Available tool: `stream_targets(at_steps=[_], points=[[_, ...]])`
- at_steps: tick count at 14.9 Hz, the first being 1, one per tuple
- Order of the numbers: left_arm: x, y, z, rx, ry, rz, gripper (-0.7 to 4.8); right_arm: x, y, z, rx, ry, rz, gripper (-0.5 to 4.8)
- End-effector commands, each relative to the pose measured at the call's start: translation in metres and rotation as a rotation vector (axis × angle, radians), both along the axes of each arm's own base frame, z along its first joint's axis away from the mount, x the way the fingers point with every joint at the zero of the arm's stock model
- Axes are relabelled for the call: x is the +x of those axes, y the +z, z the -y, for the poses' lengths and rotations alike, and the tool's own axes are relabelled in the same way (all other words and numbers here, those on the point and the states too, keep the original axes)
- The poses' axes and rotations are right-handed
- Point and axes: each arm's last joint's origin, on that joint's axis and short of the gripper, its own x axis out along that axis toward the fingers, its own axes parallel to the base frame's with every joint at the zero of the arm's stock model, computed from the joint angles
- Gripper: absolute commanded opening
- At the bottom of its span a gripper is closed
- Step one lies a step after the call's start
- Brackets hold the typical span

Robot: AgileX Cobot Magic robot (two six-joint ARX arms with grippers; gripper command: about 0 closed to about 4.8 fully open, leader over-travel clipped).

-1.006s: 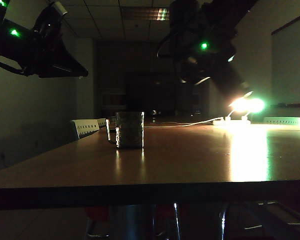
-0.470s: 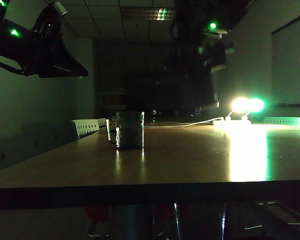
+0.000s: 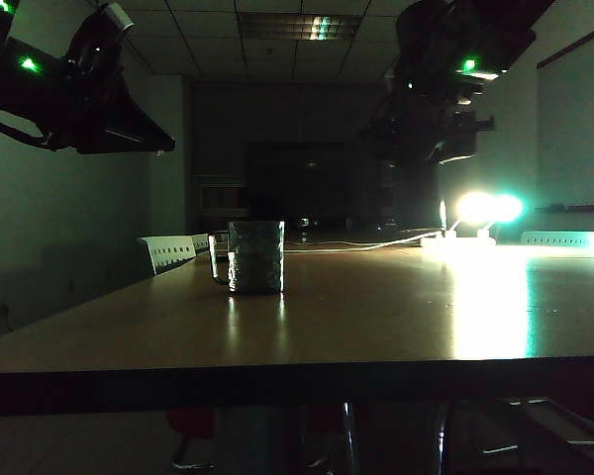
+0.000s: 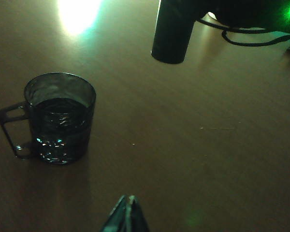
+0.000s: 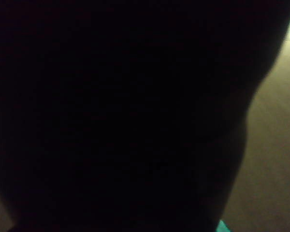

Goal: Pick up the black thermos cup, pour some water from it into the cup, and then put the thermos cup back on the table.

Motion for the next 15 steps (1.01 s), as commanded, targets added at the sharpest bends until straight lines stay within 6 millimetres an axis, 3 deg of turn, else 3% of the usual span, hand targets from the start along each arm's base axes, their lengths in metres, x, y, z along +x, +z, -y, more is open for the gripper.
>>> stream_targets(at_steps=[1,5,8,11,15], points=[[-0.001,0.003,0.000,-0.007,-0.010,0.012,-0.06,-0.002,0.014,-0.004,0.025,0.012,0.060,0.72],[-0.001,0.003,0.000,-0.008,-0.010,0.012,-0.06,-0.002,0.014,-0.004,0.028,0.027,0.059,0.77],[-0.001,0.003,0.000,-0.008,-0.010,0.012,-0.06,-0.002,0.016,-0.004,0.034,0.022,0.081,1.50],[-0.001,0.003,0.000,-0.008,-0.011,0.012,-0.06,-0.002,0.016,-0.006,0.091,0.096,0.144,1.85],[-0.001,0.003,0.000,-0.009,-0.013,0.011,-0.06,-0.010,-0.021,-0.009,0.118,0.181,0.114,2.34]])
